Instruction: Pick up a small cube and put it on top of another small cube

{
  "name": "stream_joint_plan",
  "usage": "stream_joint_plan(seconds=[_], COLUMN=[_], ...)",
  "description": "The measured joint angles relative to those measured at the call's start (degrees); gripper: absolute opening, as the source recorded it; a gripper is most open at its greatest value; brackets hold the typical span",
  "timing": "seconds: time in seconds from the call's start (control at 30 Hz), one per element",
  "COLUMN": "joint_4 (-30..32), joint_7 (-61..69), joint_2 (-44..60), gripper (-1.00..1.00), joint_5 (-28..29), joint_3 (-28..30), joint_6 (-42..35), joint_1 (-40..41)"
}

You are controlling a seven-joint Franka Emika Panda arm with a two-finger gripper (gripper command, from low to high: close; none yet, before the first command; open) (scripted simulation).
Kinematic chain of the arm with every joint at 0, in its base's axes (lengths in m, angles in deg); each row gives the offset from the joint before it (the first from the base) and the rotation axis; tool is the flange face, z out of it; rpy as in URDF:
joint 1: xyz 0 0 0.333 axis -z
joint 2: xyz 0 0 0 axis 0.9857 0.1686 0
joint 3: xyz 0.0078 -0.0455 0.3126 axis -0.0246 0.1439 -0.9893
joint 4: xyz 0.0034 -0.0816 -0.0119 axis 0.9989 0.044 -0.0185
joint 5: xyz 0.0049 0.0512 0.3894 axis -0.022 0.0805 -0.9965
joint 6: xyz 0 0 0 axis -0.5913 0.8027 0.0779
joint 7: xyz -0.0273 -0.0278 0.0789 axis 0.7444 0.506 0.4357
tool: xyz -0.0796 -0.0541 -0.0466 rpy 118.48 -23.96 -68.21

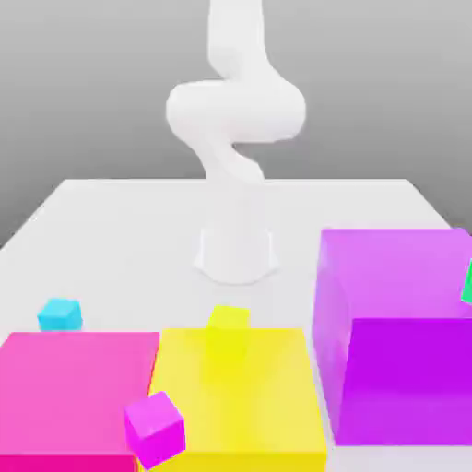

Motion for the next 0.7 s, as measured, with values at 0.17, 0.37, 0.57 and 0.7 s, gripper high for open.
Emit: stream_joint_plan(seconds=[0.17, 0.37, 0.57, 0.7], joint_4=[2.9, 6.2, 9.5, 11.8], joint_7=[-9.9, -22.1, -35.3, -44.7], joint_2=[6.2, 13.7, 21.1, 25.9], gripper=[0.00, 0.00, 0.00, 0.00], joint_5=[-6.2, -12.4, -17.4, -19.6], joint_3=[3.1, 5.6, 7.0, 7.7], joint_6=[2.9, 5.9, 8.9, 11.1], joint_1=[3.1, 6.9, 11.0, 13.8])
